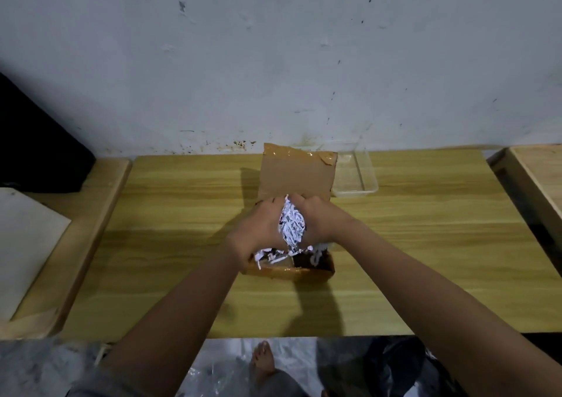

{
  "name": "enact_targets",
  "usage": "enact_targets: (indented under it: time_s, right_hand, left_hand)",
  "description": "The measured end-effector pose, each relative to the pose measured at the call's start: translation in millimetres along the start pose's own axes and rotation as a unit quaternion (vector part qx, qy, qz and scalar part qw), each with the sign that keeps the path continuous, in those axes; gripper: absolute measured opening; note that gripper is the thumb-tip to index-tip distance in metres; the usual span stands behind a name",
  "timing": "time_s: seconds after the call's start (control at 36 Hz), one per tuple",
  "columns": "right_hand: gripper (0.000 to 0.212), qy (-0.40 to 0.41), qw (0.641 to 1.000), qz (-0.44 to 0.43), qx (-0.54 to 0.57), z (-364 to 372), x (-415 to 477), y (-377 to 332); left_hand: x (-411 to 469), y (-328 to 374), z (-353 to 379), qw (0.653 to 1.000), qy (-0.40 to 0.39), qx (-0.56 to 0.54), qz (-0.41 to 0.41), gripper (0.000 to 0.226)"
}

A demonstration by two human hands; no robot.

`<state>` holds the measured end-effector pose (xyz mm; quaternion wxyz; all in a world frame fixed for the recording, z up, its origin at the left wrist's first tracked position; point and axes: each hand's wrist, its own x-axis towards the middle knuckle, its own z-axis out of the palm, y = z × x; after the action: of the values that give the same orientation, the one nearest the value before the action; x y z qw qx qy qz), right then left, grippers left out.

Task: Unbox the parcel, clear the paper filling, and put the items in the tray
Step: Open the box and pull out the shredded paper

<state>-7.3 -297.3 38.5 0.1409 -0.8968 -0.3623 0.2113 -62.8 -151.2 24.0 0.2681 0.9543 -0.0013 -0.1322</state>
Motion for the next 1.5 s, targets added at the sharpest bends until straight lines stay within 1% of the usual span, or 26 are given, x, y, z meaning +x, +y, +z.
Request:
enact_targets:
  time_s: [0.08,0.19,0.25,0.33,0.44,0.56,0.67,0.78,0.92,1.06,1.19,1.28,1.44,1.5]
  right_hand:
    - [0.084,0.02,1.0,-0.007,0.001,-24.8,-11.7,4.4]
    - [0.083,0.059,0.998,-0.018,0.026,-40.8,-31.4,21.7]
    - [0.082,0.07,0.997,-0.012,0.042,-42.3,-42.9,34.9]
    - [0.082,0.074,0.996,0.018,0.047,-37.4,-62.9,62.8]
    - [0.08,0.082,0.992,0.072,0.071,-25.4,-95.2,110.9]
    - [0.077,0.085,0.986,0.11,0.092,-10.2,-129.2,154.8]
    - [0.081,0.086,0.979,0.15,0.112,11.2,-154.2,187.6]
    - [0.084,0.096,0.971,0.172,0.138,32.9,-158.6,208.1]
    - [0.089,0.105,0.965,0.182,0.16,54.2,-144.9,215.4]
    - [0.104,0.101,0.958,0.193,0.186,65.7,-143.0,213.5]
    - [0.107,0.079,0.956,0.207,0.192,52.6,-153.8,208.4]
    - [0.102,0.074,0.957,0.208,0.19,41.9,-161.7,205.3]
    - [0.082,0.086,0.961,0.203,0.168,15.5,-180.5,187.7]
    - [0.069,0.095,0.965,0.191,0.155,7.9,-184.3,181.8]
  left_hand:
    - [6.3,16.3,-12.6,1.0,0.002,-0.006,0.013,0.085]
    - [16.5,44.8,-18.0,0.999,-0.001,0.005,0.033,0.092]
    - [21.1,59.1,-11.4,0.999,-0.007,0.009,0.044,0.091]
    - [31.4,81.9,9.8,0.998,-0.027,0.007,0.062,0.087]
    - [49.9,119.0,48.9,0.994,-0.071,-0.011,0.086,0.089]
    - [62.9,157.2,87.1,0.988,-0.105,0.003,0.113,0.084]
    - [73.1,179.6,121.8,0.983,-0.134,0.011,0.128,0.081]
    - [83.1,182.3,143.9,0.98,-0.145,0.004,0.136,0.084]
    - [92.2,165.7,153.2,0.982,-0.131,0.005,0.135,0.088]
    - [94.7,149.8,150.7,0.979,-0.165,0.008,0.119,0.097]
    - [91.1,149.2,141.8,0.975,-0.197,0.019,0.1,0.104]
    - [87.2,150.2,135.3,0.975,-0.2,0.019,0.092,0.104]
    - [74.6,154.4,118.1,0.981,-0.17,0.038,0.089,0.081]
    - [69.0,153.7,110.3,0.983,-0.159,0.044,0.085,0.076]
